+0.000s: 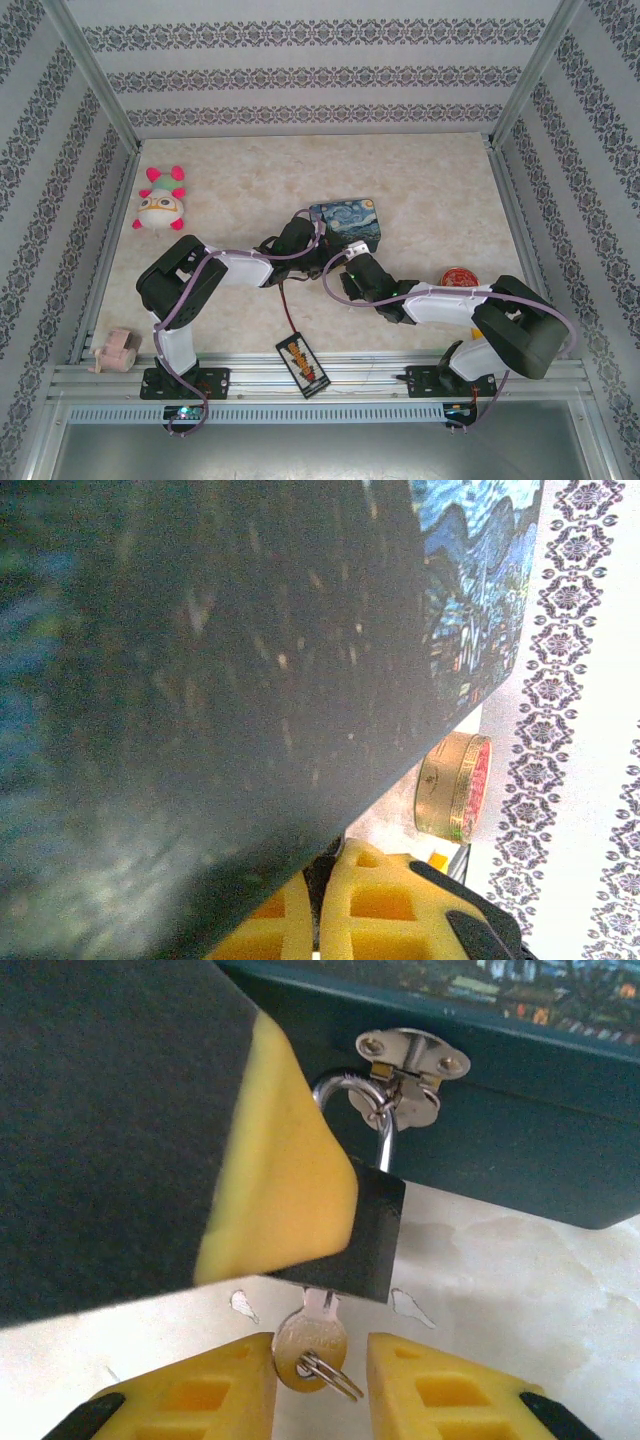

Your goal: Unlock a padlock with a key

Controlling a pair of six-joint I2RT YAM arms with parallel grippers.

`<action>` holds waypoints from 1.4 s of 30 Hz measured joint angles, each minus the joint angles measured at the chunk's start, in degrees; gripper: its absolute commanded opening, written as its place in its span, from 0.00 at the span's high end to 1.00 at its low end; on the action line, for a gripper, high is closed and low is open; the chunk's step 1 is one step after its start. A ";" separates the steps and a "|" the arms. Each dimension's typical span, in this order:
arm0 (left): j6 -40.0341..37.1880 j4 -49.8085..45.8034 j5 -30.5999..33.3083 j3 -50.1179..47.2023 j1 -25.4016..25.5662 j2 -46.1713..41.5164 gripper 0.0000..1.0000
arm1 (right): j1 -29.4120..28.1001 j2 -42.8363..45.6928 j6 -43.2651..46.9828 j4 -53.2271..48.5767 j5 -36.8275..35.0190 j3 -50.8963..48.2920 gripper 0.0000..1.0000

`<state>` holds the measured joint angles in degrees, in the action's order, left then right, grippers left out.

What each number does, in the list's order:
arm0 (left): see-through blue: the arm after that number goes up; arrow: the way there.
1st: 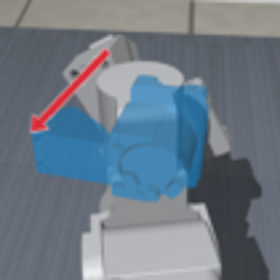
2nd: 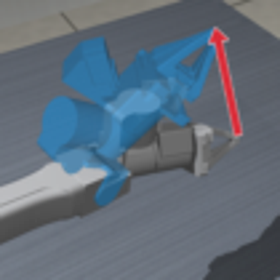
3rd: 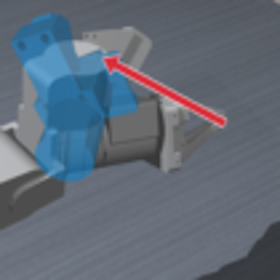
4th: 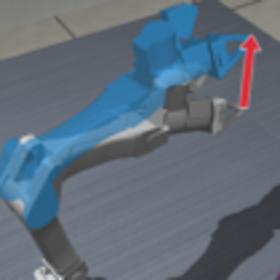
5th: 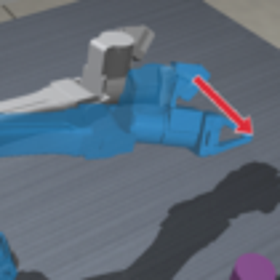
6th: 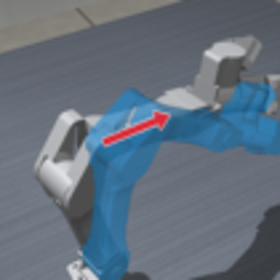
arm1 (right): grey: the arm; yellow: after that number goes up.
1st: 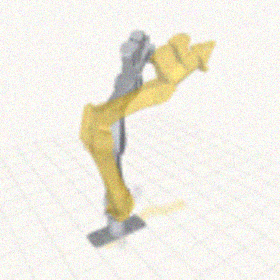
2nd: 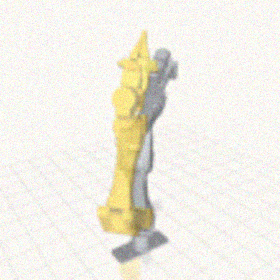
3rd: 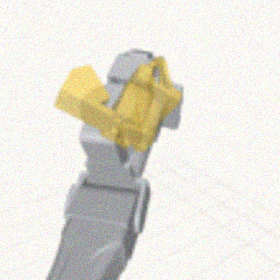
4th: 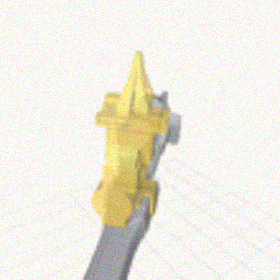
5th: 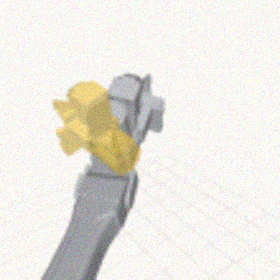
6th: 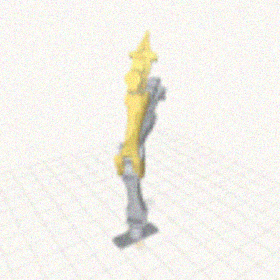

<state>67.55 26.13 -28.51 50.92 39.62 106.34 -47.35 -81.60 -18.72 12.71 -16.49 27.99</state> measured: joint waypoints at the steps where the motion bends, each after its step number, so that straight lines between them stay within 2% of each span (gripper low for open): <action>1: 0.00 0.00 0.00 0.02 0.00 0.00 1.00 | 0.00 0.00 0.11 0.13 0.00 0.00 0.70; 12: 0.02 0.00 -0.09 0.02 -0.02 0.00 1.00 | 0.74 0.02 1.60 1.05 0.02 -0.37 0.72; 35: -0.15 -0.44 -0.52 0.11 -0.74 0.00 1.00 | 0.72 -2.58 5.66 3.39 0.76 0.46 0.89; 42: -0.50 -0.46 -0.52 0.11 -0.74 0.00 1.00 | 0.74 -2.47 5.62 3.37 0.96 0.46 0.90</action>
<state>67.05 25.67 -29.04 51.03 38.87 106.34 -46.61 -84.07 -13.10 16.08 -15.53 28.45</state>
